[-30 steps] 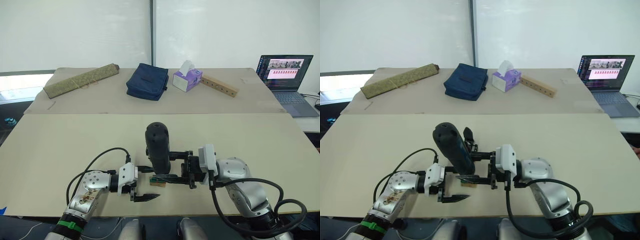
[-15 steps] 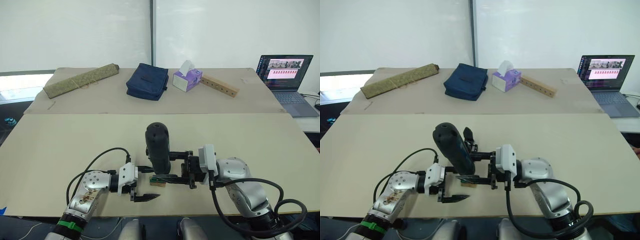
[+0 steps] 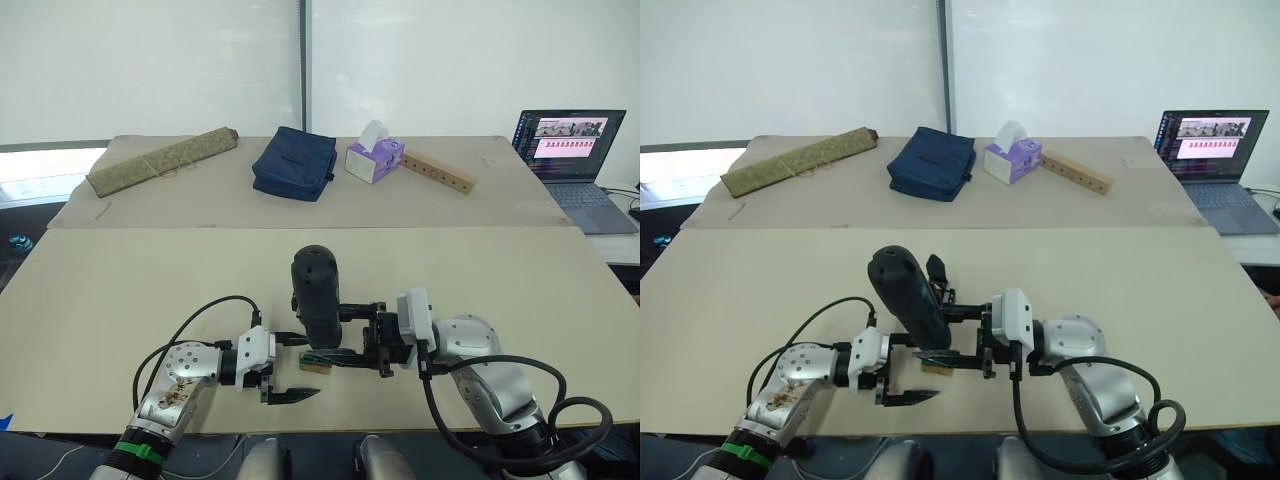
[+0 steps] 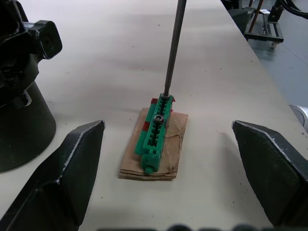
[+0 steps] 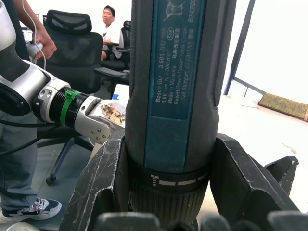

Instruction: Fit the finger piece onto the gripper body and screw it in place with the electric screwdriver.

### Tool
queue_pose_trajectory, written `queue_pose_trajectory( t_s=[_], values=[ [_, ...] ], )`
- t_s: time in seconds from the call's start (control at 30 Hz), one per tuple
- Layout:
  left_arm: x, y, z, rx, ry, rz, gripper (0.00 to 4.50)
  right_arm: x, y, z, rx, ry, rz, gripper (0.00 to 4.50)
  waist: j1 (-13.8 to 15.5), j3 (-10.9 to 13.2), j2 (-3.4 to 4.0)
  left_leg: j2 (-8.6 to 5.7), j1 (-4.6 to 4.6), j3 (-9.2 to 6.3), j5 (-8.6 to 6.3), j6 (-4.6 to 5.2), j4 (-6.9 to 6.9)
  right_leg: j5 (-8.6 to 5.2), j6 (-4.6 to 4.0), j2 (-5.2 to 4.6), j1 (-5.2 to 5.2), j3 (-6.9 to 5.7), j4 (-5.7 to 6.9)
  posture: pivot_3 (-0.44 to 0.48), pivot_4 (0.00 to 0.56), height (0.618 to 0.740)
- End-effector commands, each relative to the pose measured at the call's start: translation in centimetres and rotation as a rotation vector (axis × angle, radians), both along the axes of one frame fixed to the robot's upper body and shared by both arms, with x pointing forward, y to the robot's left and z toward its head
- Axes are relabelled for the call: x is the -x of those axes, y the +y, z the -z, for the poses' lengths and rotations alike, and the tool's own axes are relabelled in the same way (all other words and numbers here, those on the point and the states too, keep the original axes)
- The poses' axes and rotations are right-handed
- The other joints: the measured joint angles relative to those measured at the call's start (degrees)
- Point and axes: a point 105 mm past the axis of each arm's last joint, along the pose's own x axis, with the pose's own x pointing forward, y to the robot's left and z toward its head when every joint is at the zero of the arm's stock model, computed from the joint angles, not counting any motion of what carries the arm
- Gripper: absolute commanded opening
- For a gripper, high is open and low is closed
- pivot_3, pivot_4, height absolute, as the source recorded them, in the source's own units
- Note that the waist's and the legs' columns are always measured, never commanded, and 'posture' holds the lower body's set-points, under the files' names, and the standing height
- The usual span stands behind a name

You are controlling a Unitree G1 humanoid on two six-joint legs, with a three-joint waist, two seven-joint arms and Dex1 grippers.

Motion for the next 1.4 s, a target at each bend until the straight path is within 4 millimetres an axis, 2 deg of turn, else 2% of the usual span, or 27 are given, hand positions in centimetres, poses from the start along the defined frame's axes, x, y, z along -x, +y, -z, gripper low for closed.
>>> queue_pose_trajectory(
  t_s=[0.03, 0.67, 0.97, 1.2, 1.4],
  values=[
    [0.9, -0.1, 1.8, -0.025, 0.072, 0.014, 4.50, 0.4, -0.1, -1.2, -0.047, -0.060, -0.008, 1.90, 0.00, 0.00, 0.00, 0.00, 0.00, 0.00, 0.00, 0.00, 0.00, 0.00, 0.00, 0.00, 0.00, 0.00, 0.00, 0.000, 0.150, 0.740],
    [0.6, 0.3, 0.7, 0.031, 0.066, -0.013, 4.50, 0.7, -0.1, -1.8, -0.081, -0.058, -0.034, 1.90, -0.17, 0.00, 0.00, 0.01, 0.00, 0.00, 0.00, 0.00, -0.01, 0.00, -0.01, 0.00, -0.02, 0.00, 0.00, 0.000, 0.150, 0.740],
    [1.1, 1.8, -2.0, 0.098, 0.035, -0.011, 4.50, 1.0, -0.4, -3.1, -0.120, -0.064, -0.042, 1.90, -0.64, 0.06, -0.09, 0.06, -0.05, -0.04, 0.00, 0.00, -0.06, -0.03, -0.06, 0.04, -0.14, 0.00, 0.04, 0.000, 0.150, 0.740],
    [0.7, 3.1, -6.1, 0.174, -0.020, -0.051, 4.50, 1.5, -0.5, -4.6, -0.146, -0.078, -0.064, 1.90, -0.57, 0.14, -0.22, 0.08, -0.08, -0.16, 0.00, 0.00, -0.05, -0.03, -0.06, 0.02, -0.15, -0.01, 0.04, 0.000, 0.150, 0.740],
    [0.9, 4.0, -8.2, 0.186, -0.013, -0.057, 4.50, 1.7, -0.6, -6.3, -0.169, -0.090, -0.071, 1.90, -0.66, 0.17, -0.26, 0.09, -0.07, -0.31, 0.00, 0.00, -0.06, -0.03, -0.06, 0.03, -0.16, -0.01, 0.05, 0.000, 0.150, 0.740]
  ],
)
